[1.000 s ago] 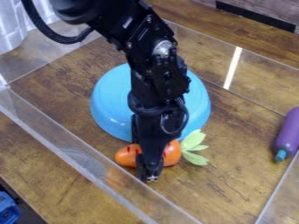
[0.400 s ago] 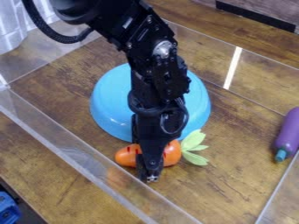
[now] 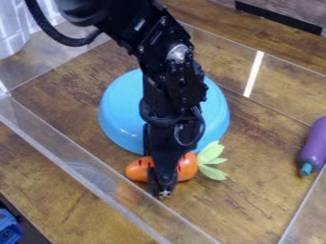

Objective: Put the carrot on the blue tray

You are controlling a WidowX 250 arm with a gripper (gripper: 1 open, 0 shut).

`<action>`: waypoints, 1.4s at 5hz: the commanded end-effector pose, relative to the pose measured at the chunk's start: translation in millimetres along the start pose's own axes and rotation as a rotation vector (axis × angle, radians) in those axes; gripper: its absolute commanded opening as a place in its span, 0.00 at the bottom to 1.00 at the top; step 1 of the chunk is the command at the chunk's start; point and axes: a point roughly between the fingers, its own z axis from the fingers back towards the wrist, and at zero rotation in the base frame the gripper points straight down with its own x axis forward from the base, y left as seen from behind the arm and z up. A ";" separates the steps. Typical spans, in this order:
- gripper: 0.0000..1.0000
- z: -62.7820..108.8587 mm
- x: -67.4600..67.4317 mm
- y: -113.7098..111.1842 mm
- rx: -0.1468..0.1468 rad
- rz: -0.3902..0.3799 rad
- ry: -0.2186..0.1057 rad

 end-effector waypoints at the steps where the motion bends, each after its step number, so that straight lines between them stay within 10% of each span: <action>1: 0.00 20.0 5.3 19.2 0.060 0.036 -0.071; 7: 0.00 8.5 10.6 26.9 0.069 0.032 -0.073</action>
